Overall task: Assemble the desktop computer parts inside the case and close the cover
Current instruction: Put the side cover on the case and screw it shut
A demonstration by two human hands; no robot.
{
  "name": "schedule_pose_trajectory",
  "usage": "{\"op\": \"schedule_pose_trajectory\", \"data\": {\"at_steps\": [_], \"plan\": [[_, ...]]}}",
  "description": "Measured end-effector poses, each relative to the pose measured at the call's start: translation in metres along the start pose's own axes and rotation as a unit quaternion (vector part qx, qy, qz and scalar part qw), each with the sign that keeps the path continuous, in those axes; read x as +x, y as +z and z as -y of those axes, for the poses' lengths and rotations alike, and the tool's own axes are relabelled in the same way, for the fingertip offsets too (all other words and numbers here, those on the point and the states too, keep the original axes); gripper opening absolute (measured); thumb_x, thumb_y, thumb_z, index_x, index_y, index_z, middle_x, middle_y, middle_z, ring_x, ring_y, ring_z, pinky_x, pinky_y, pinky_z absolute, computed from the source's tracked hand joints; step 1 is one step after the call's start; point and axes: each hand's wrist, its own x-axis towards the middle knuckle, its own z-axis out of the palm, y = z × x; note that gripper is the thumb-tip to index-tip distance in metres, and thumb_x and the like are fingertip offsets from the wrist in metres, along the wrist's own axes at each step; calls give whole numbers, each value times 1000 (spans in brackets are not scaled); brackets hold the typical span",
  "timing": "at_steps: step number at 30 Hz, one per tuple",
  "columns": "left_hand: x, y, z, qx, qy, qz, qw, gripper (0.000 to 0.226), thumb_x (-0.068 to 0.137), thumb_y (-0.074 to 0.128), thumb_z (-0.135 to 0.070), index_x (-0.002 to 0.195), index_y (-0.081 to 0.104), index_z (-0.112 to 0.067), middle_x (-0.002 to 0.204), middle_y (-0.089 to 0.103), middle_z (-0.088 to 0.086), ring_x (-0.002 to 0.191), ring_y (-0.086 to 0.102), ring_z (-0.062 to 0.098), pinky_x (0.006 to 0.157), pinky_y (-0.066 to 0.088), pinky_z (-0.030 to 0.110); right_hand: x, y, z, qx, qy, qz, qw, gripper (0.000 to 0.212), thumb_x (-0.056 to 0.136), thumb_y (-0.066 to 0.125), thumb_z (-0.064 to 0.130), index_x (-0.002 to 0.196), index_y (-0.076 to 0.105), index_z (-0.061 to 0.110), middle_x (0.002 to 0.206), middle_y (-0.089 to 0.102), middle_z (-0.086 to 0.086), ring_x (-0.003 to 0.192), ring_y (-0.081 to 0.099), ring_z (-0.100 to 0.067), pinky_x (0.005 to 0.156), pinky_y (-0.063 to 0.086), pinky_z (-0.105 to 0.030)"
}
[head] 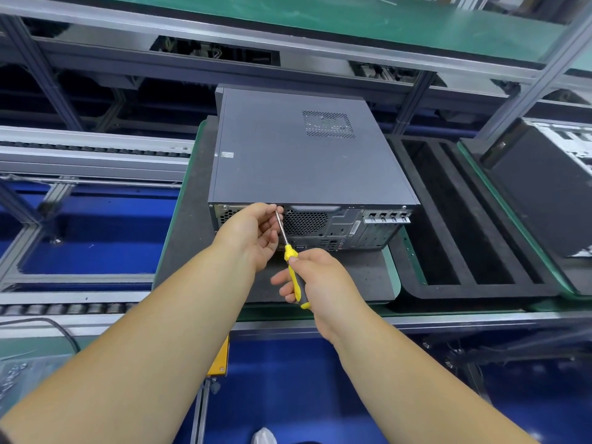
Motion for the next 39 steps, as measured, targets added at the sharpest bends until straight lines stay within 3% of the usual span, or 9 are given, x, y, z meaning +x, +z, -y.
{"op": "schedule_pose_trajectory", "data": {"at_steps": [2, 10, 15, 33, 39], "plan": [[0, 1, 0, -11, -3, -4, 1000, 18, 89, 61, -17, 78, 74, -10, 62, 67, -5, 53, 59, 3, 55, 47, 14, 0, -1, -3, -16, -2, -5, 1000, 9, 103, 48, 18, 96, 53, 19, 67, 72, 1, 56, 59, -11, 66, 51, -32], [2, 1, 9, -17, 56, -18, 998, 17, 91, 64, -16, 78, 74, -10, 62, 70, -3, 49, 64, 4, 45, 48, 13, 4, -9, -13, -26, -9, -43, 999, 8, 100, 49, 17, 103, 57, 17, 69, 72, 2, 53, 58, -6, 55, 50, -24], [3, 6, 10, -34, 47, -28, 998, 18, 91, 62, -17, 78, 73, -10, 59, 68, -4, 48, 63, 4, 46, 47, 13, 6, -18, -10, -48, -54, -64, 995, 9, 94, 51, 19, 99, 58, 22, 68, 70, 7, 53, 55, -3, 62, 48, -29], [-2, 12, 22, -130, 57, -22, 990, 16, 87, 63, -17, 80, 74, -8, 67, 69, -1, 54, 64, 7, 53, 50, 17, 19, -53, -1, -107, -80, -6, 991, 9, 91, 56, 18, 96, 59, 25, 69, 71, 6, 55, 56, -4, 68, 51, -35], [-3, 23, 21, -116, 76, -71, 988, 16, 88, 59, -15, 79, 70, -7, 59, 64, -4, 51, 57, 5, 51, 43, 15, 29, -68, 10, -126, -104, 31, 986, 9, 89, 55, 18, 94, 59, 25, 70, 70, 7, 57, 55, -5, 69, 51, -35]]}}
